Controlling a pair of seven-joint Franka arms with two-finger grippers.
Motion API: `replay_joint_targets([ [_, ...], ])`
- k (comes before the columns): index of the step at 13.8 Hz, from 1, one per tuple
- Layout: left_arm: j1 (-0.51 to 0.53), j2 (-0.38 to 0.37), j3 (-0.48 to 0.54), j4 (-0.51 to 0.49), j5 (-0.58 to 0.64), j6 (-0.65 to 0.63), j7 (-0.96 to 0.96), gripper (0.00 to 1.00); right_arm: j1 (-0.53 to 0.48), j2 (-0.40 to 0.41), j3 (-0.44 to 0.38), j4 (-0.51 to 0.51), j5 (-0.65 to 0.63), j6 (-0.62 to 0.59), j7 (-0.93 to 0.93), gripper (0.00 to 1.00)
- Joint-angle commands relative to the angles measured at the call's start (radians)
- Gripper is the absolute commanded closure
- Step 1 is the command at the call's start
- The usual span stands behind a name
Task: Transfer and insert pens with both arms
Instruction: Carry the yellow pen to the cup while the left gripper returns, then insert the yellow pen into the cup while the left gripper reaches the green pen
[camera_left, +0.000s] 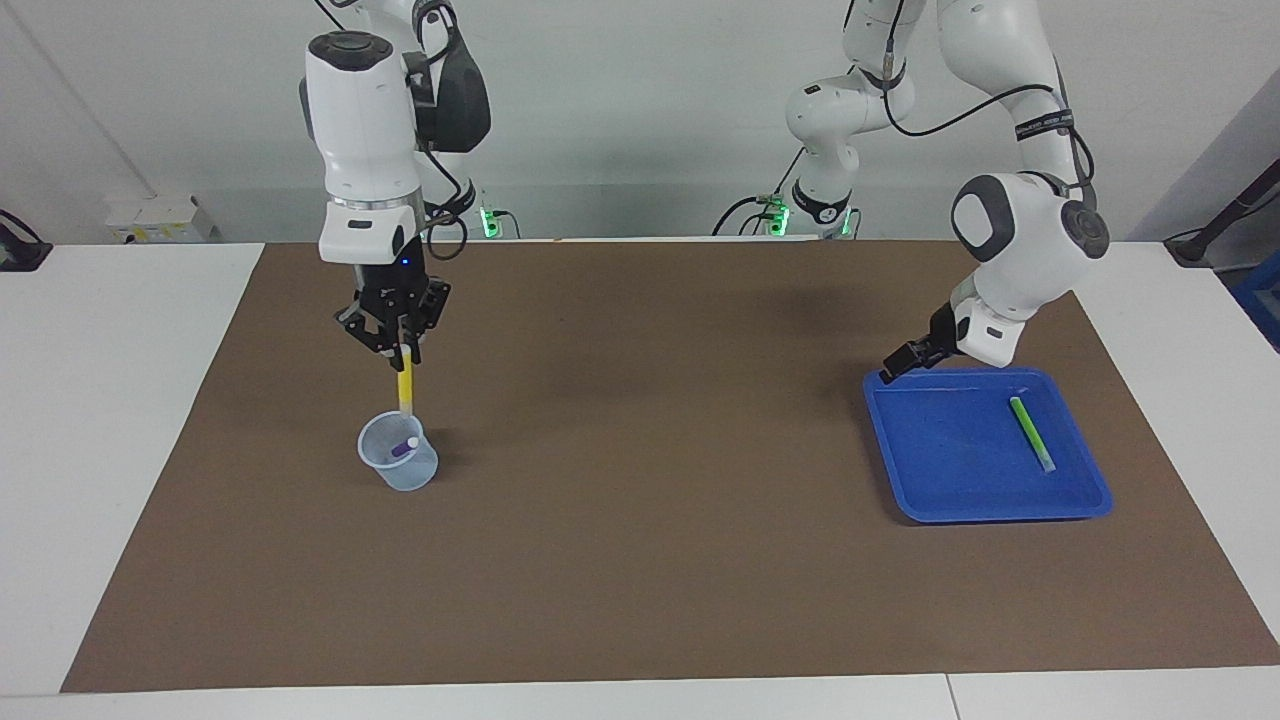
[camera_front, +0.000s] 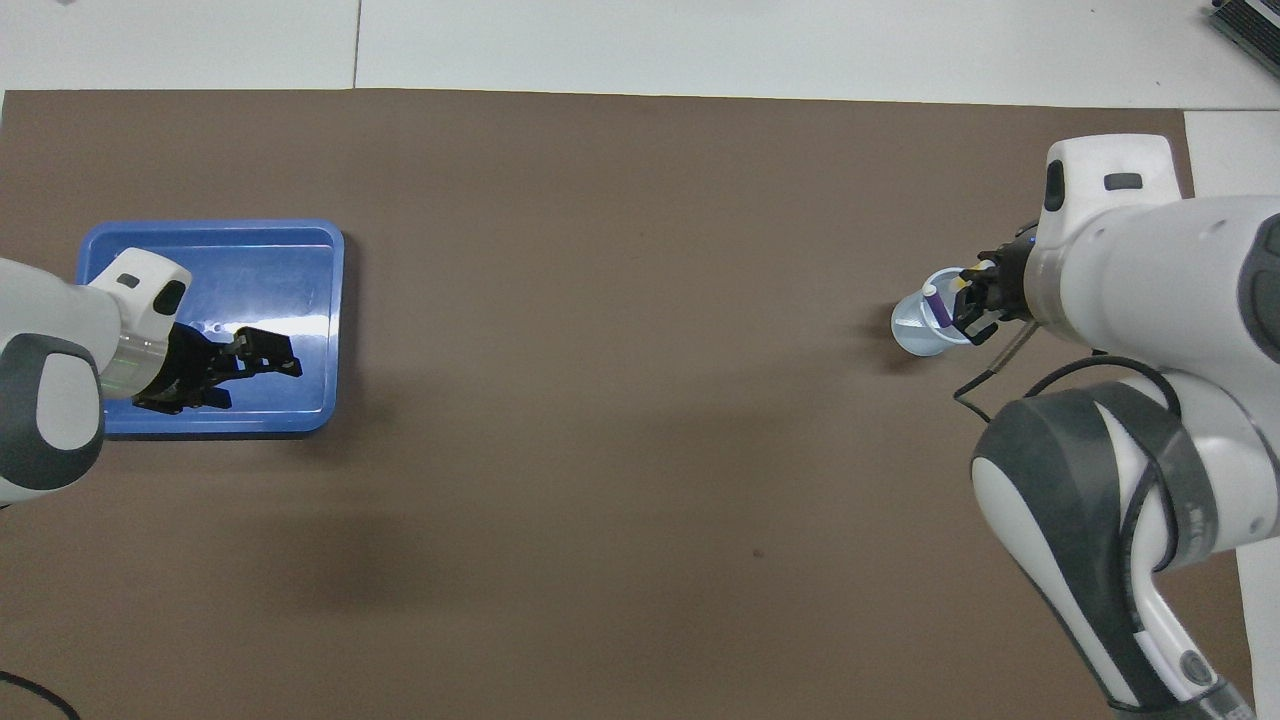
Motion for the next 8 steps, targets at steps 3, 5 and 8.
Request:
replay_joint_targets([
  [3,0.039,0.032,-0.008,-0.014,0.282,0.237,0.209,0.00,-0.025,0.003,0.011,-0.038,-0.013,0.018,-0.241,1.00],
  [5,0.051,0.052,-0.008,0.014,0.316,0.242,0.211,0.00,-0.026,0.005,0.011,-0.060,-0.011,0.053,-0.298,1.00],
  [8,0.103,0.137,-0.007,0.049,0.318,0.260,0.214,0.00,-0.023,0.023,0.011,-0.077,-0.007,0.066,-0.343,1.00],
])
